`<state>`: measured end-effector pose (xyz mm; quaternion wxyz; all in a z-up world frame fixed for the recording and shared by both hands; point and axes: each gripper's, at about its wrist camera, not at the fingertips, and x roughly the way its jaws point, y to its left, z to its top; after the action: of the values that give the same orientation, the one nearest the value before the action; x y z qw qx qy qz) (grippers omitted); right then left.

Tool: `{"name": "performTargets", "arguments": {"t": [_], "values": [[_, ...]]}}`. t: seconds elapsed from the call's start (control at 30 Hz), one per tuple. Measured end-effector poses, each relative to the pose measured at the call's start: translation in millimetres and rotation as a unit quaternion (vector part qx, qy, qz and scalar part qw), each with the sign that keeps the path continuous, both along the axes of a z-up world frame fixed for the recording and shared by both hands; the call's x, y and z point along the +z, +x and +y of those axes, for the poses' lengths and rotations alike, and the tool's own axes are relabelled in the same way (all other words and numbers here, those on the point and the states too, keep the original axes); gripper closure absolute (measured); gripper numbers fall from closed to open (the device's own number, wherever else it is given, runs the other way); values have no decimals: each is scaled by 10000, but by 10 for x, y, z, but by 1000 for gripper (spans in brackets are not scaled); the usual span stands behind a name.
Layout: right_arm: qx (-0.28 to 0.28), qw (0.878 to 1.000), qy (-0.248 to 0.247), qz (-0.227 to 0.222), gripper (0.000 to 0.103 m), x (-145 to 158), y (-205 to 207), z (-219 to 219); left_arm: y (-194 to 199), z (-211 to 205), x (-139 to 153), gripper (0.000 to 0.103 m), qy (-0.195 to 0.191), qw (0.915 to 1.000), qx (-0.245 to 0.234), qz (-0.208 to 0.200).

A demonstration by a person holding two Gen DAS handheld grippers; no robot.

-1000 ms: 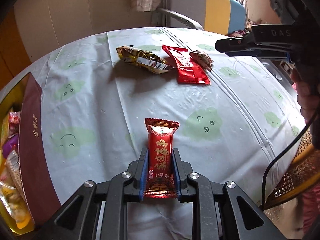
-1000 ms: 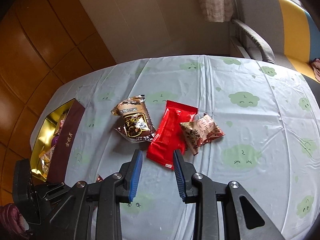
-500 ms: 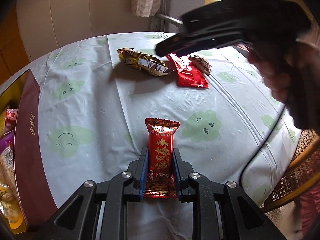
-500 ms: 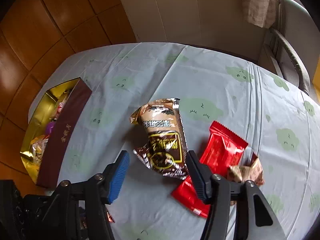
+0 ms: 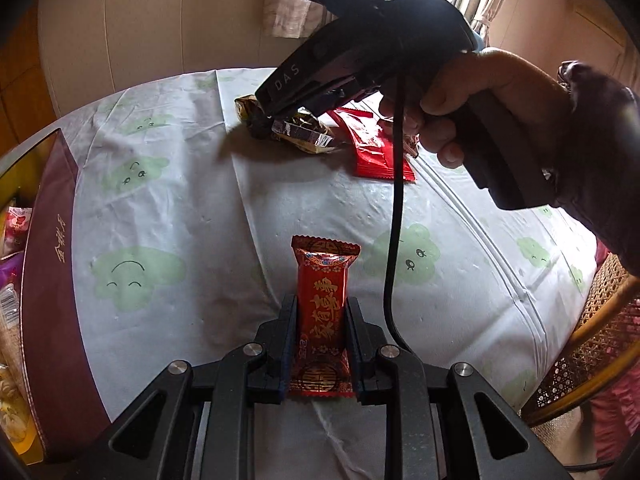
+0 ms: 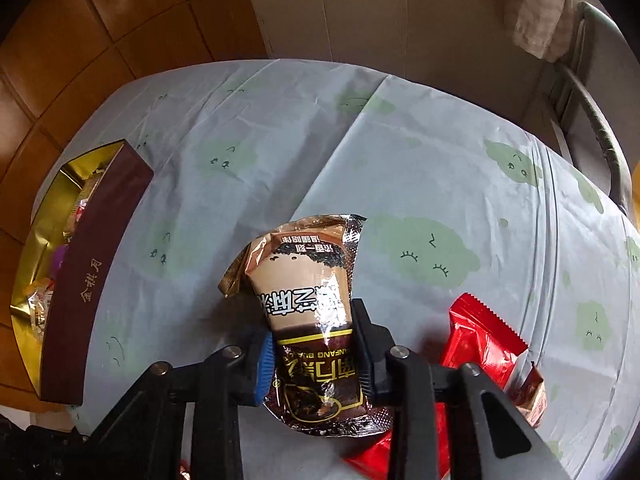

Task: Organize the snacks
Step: 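Hold the red snack with left while right grasps the brown chocolate pouch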

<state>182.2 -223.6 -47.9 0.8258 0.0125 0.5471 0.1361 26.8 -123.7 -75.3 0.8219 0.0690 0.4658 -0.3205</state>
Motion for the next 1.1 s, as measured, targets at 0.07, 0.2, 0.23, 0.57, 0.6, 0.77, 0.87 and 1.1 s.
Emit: {"name": "performTargets", "arguments": {"t": [0.07, 0.2, 0.23, 0.57, 0.6, 0.77, 0.87, 1.1], "values": [[27, 9998, 189, -98, 70, 134, -127, -20, -11, 0, 3, 80, 8, 10000, -4, -24], [-94, 9993, 347, -127, 70, 333, -473, -95, -28, 1, 4, 80, 4, 10000, 7, -63], [-155, 9993, 337, -100, 69, 349, -566, -113, -30, 3, 5, 80, -1, 10000, 18, -66], [-639, 9971, -124, 395, 69, -42, -1421, -336, -73, -21, 6, 79, 44, 9999, 79, -124], [-645, 9969, -104, 430, 68, -115, -1405, -332, -79, -27, 8, 79, 64, 9998, 78, -143], [-532, 9980, -310, 175, 67, -123, -1446, -259, -99, -75, 18, 80, 193, 9996, 109, -194], [-469, 9984, -291, 122, 67, -124, -1458, -264, -123, -114, 30, 80, 277, 9992, 139, -247], [-406, 9990, -205, 38, 65, -132, -1533, -277, -74, -151, 21, 81, 379, 9988, 209, -219]]}}
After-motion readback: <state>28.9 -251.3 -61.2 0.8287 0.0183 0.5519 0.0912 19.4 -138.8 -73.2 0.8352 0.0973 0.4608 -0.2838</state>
